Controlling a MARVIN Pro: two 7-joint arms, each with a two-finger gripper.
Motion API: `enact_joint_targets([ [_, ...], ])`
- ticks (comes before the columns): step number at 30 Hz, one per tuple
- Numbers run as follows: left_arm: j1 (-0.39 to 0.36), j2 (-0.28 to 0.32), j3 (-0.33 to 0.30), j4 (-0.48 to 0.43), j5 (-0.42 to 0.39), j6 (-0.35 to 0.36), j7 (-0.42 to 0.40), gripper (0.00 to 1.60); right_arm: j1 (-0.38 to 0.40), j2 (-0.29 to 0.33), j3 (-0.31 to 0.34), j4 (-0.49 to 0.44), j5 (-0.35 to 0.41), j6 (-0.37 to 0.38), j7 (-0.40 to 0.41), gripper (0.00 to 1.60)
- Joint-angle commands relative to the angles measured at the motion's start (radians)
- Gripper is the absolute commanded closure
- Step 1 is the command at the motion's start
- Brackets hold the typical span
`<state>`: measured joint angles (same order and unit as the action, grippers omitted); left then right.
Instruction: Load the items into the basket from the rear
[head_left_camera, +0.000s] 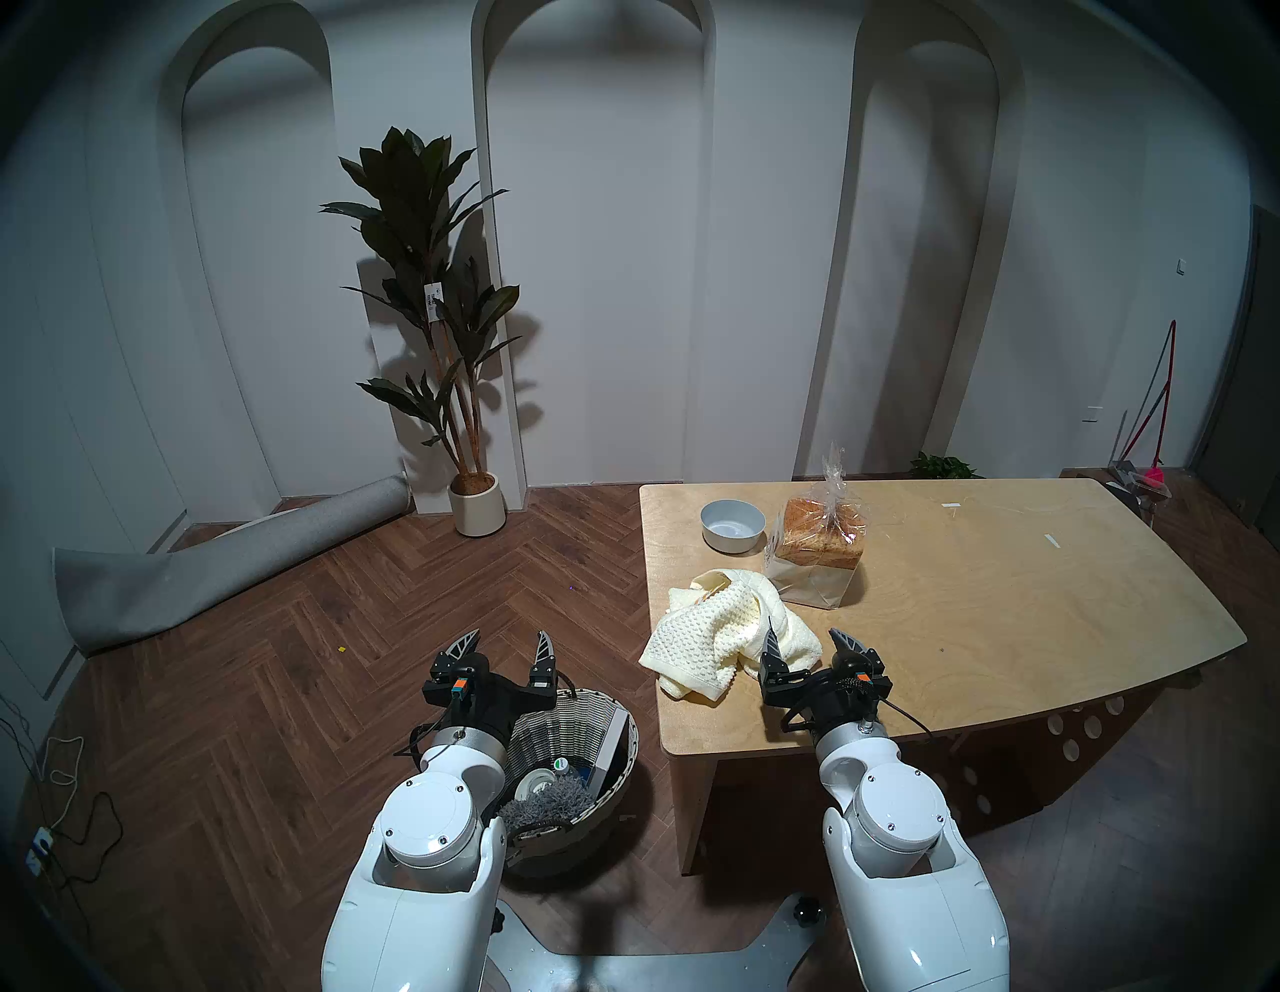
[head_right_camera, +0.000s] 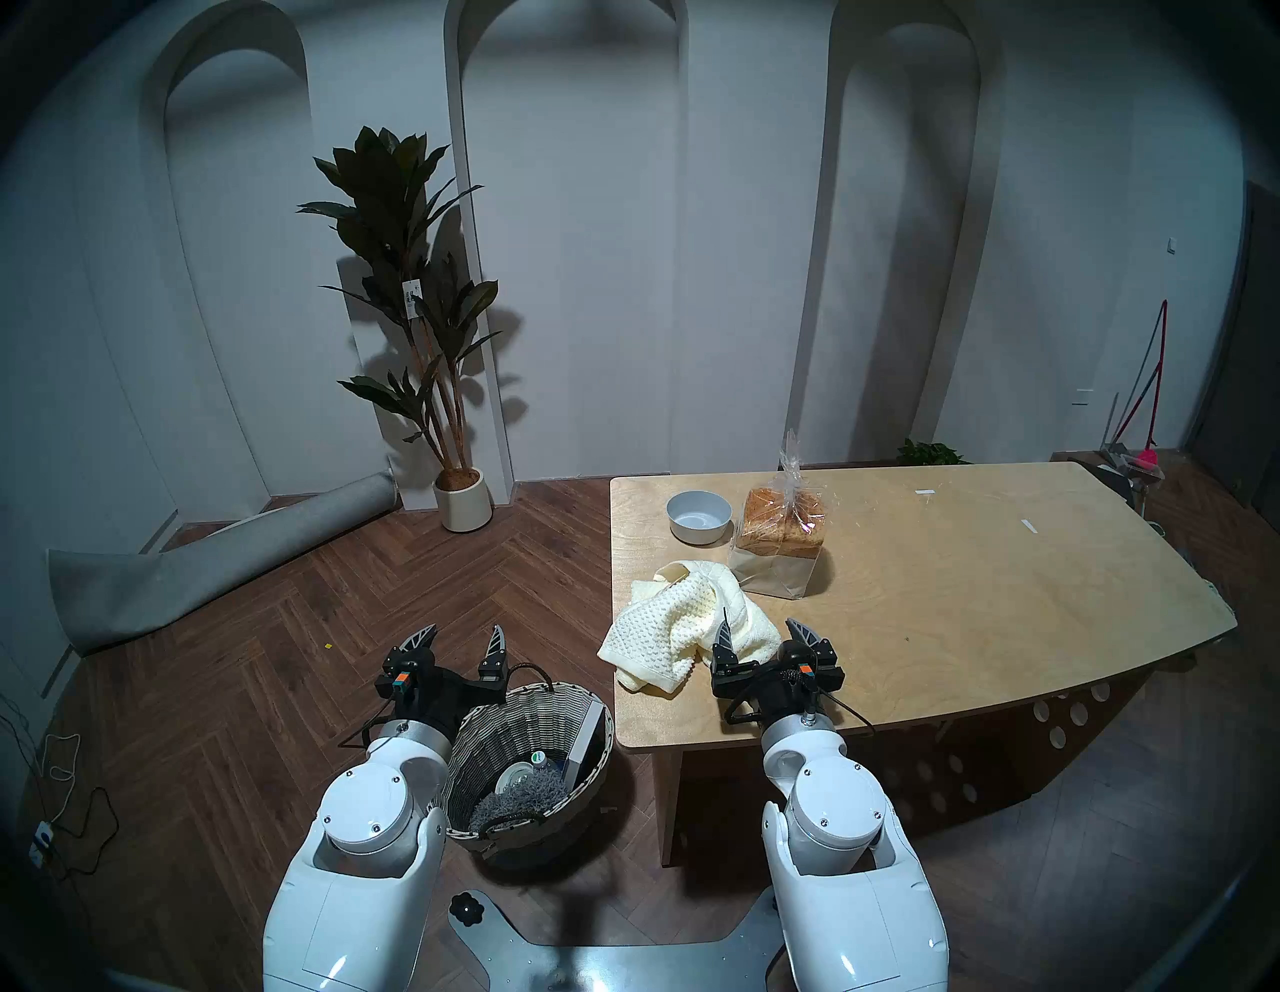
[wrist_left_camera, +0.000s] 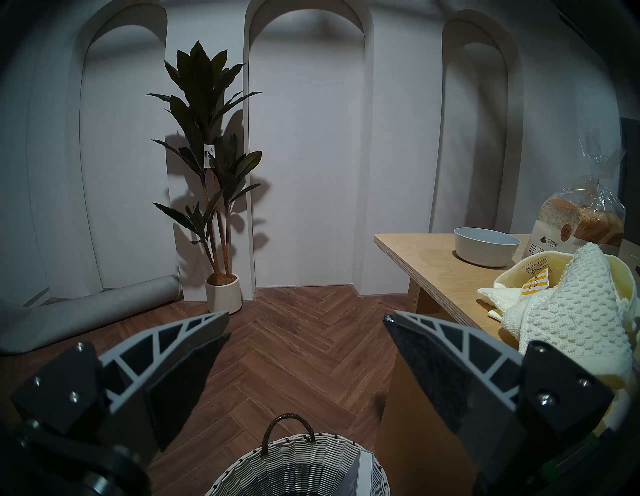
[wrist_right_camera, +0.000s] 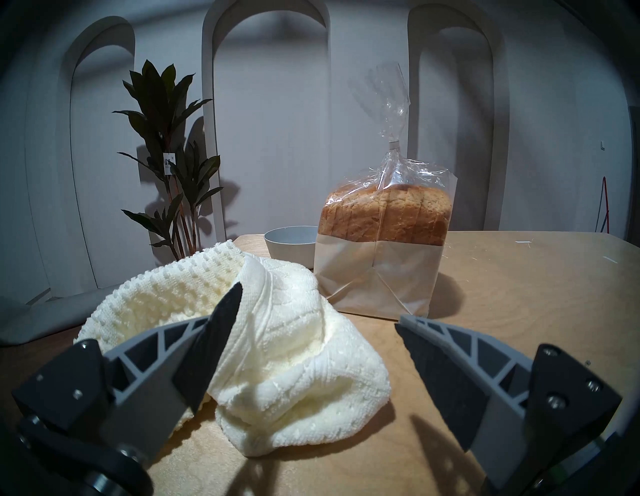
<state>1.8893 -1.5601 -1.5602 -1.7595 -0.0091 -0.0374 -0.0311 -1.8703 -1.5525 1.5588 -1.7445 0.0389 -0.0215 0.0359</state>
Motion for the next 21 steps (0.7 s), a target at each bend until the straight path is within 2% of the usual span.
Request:
enact_joint_targets([
  [1, -0.012, 0.038, -0.019, -0.095, -0.020, -0.001, -0.044, 0.00, 0.044, 0.023, 0.027, -0.050, 0.048, 0.015, 0.047, 0.00],
  [4, -0.014, 0.065, -0.025, -0.114, -0.020, 0.006, -0.073, 0.00, 0.077, 0.026, 0.043, -0.057, 0.065, 0.036, 0.054, 0.00],
  [11, -0.016, 0.081, -0.040, -0.141, -0.046, 0.028, -0.115, 0.00, 0.124, 0.044, 0.077, -0.081, 0.115, 0.079, 0.093, 0.00],
  [18, -0.018, 0.082, -0.043, -0.147, -0.074, 0.051, -0.142, 0.00, 0.170, 0.055, 0.099, -0.093, 0.146, 0.084, 0.116, 0.00],
  [21, -0.026, 0.085, -0.040, -0.140, -0.076, 0.065, -0.148, 0.00, 0.216, 0.058, 0.109, -0.080, 0.150, 0.079, 0.115, 0.00],
])
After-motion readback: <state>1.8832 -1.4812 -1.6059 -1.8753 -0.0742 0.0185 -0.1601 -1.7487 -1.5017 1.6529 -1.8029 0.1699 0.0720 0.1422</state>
